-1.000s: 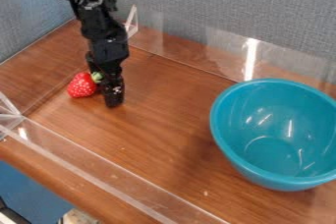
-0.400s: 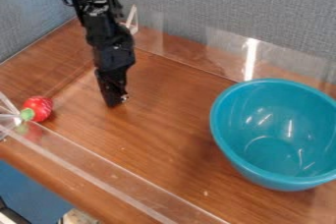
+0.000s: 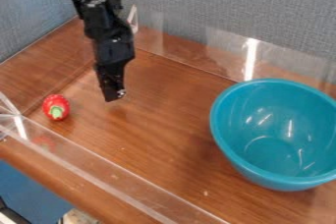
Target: Remove the strawberry from inside the blue bowl and put it on the table
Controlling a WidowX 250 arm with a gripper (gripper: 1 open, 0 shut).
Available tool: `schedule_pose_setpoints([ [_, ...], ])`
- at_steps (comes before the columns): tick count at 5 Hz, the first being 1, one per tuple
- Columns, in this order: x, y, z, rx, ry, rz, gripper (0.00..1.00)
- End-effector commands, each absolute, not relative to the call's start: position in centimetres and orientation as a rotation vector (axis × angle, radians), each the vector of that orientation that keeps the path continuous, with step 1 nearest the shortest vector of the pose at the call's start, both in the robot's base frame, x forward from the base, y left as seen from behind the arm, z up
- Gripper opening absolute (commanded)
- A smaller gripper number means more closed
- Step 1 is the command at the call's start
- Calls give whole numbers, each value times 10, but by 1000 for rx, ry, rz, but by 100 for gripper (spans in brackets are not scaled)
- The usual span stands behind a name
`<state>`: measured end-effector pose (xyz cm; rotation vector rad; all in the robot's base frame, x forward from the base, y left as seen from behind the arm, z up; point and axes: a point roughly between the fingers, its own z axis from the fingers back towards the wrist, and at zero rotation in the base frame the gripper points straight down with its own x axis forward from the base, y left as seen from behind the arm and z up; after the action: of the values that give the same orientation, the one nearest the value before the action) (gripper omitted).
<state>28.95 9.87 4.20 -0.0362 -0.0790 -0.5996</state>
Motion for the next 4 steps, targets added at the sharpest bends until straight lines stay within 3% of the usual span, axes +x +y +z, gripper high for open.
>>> schedule_pose_setpoints([
  [1,303,108,90,25,-160,-589,100],
  [2,306,114,103,30,-143,-571,100],
  [4,299,142,91,40,-106,-605,100],
])
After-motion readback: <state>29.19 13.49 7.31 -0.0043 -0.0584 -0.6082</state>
